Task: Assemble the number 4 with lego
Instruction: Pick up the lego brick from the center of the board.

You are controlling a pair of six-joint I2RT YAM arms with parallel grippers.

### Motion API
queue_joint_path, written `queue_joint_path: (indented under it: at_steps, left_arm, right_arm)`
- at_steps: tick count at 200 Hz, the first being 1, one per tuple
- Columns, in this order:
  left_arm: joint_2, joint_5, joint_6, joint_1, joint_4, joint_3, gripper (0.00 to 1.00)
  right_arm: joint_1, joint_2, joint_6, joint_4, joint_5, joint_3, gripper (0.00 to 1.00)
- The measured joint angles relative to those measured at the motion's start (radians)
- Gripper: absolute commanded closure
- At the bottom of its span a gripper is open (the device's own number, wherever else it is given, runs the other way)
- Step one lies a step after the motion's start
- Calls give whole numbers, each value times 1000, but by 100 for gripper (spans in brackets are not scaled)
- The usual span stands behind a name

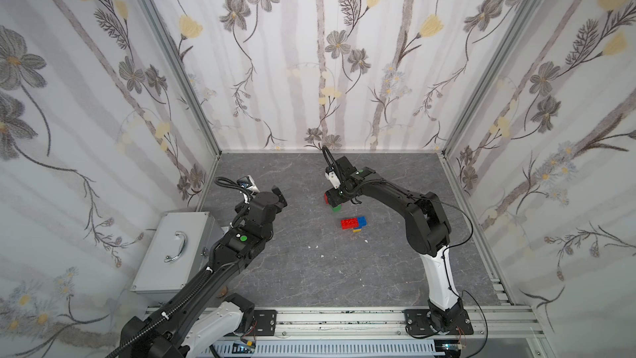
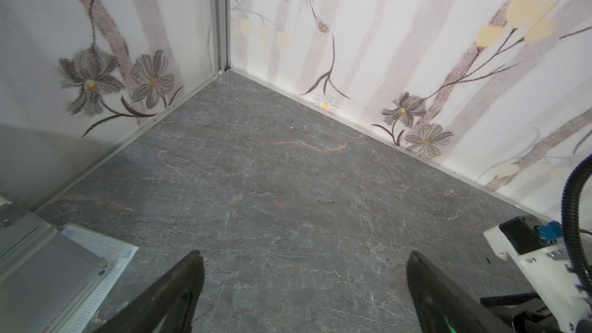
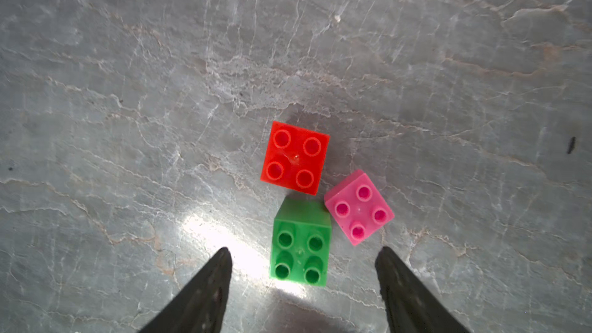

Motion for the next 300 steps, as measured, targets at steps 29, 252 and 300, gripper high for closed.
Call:
queue_joint_path:
  at_steps: [29,252,300]
  left_arm:
    - [-12,-13,-6,6,-2,-14,0]
    - [523,371,-183,-55,-158,265,0]
    - [638,488,-266,-67,-198,314,0]
  right_arm:
    - [8,27,-10,-29,4,23,37]
    - [-15,-443,230,-4,40,-316,100]
    - [-24,-536,385,-40,47,-499,100]
